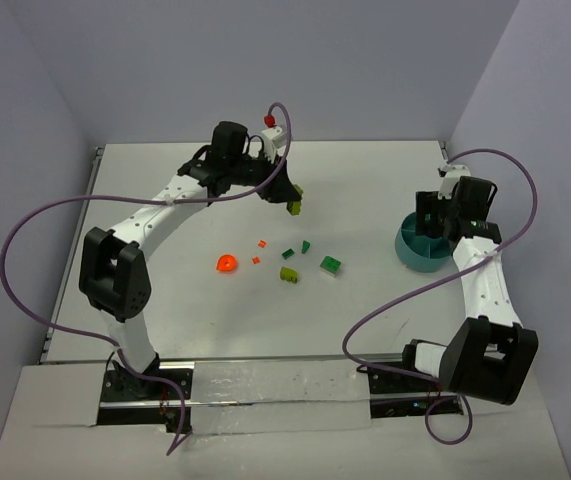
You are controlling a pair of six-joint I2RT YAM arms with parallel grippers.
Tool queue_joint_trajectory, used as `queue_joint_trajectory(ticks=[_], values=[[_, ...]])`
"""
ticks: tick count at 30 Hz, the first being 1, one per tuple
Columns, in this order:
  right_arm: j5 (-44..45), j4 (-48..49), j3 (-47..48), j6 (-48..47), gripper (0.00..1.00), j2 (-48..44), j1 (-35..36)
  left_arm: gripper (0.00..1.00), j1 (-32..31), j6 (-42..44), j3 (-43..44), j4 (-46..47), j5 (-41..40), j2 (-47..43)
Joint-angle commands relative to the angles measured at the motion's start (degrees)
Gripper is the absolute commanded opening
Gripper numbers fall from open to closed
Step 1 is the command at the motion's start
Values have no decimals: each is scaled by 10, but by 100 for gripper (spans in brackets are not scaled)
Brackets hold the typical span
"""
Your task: Sort the legos into containers by color
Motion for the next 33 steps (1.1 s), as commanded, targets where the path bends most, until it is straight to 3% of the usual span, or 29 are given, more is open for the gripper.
queue_joint_trajectory(ticks=[1,6,8,11,19,22,26,33], values=[[-55,-35,67,13,91,-35,-3,1,2,-15,15,39,32,-8],[-195,-82,145,61,86,-49,8,0,17,-115,-24,128,82,-24],[-213,-85,161,87,86,-49,36,0,24,-169,-43,168,89,-31],[-214,-70,162,141,85,-52,129,0,32,-253,-70,231,79,-44],[-196,-38,199,235,85,14,275,0,32,-360,-136,278,9,-70],[-179,-30,214,242,85,36,311,0,38,-462,-174,377,5,-68],[-179,-24,233,254,85,64,348,1,40,-554,-194,435,-1,-48],[-157,-33,271,246,84,91,385,0,39,-598,-195,469,-8,-39]])
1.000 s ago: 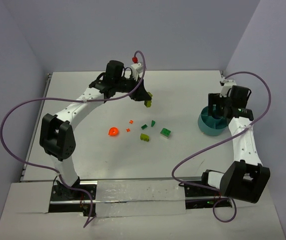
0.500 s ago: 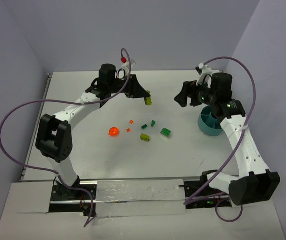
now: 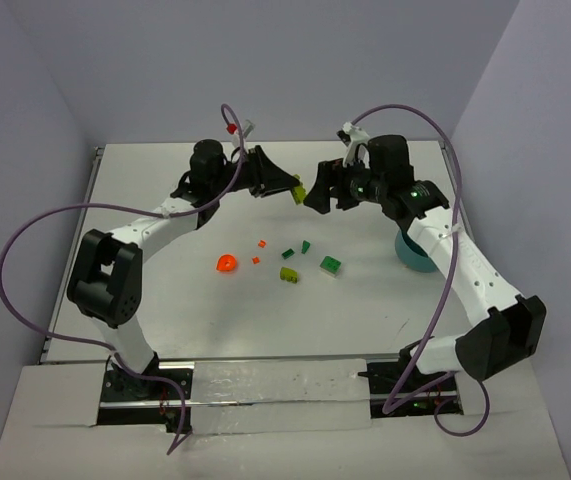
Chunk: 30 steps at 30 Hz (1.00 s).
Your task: Sort the legos into containers by color
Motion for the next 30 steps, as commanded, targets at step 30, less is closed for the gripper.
queue_joint_trajectory(ticks=[30], values=[[106,49,95,-41,64,53,70,0,19,-367,-104,355,-2,23]])
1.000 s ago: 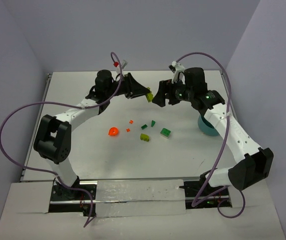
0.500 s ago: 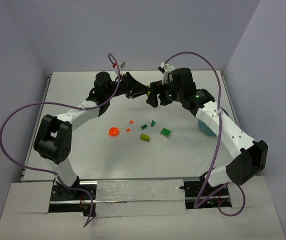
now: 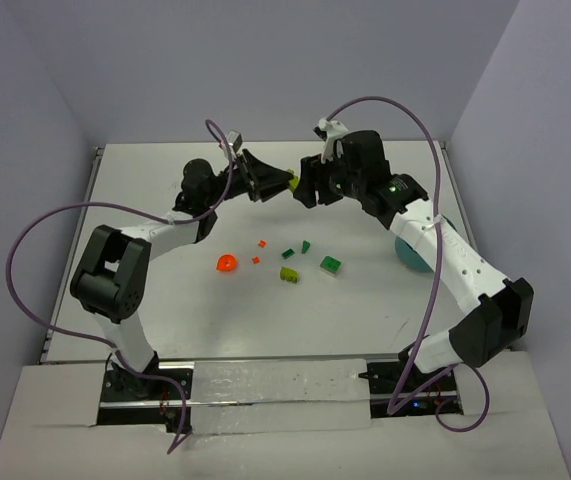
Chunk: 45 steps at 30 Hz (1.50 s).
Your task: Sort the legos into containers by color
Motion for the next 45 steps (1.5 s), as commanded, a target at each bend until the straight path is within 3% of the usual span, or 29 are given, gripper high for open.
queue_joint_trajectory(ticks=[1,15,27,45], values=[[-1,36,58,-26,63,10,3,0,7,-94,-10,99,-1,7],[48,50,65,-68,60,25,39,0,14,-252,-67,147,-25,1],[48,49,58,-68,65,26,53,0,17,-288,-73,163,-32,11],[48,57,43,-84,48,27,62,0,20,-317,-72,181,-36,15]])
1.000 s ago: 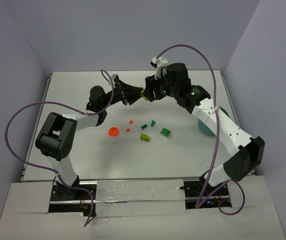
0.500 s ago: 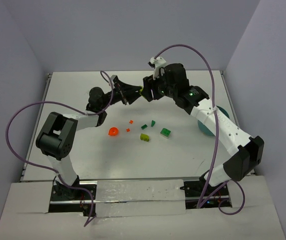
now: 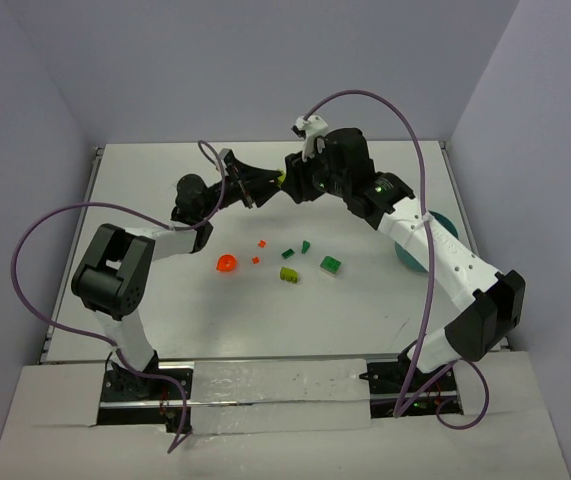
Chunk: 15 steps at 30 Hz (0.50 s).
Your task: Sort the legos into containers by color
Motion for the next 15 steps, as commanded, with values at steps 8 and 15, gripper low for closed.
queue_joint_trajectory(ticks=[8,15], values=[[25,19,1,-27,0,-1,7,46,5,-47,-7,43,-11,-5],[47,-7,8,-29,0,-17,-6,99,35,63,0,-64,12,-25]])
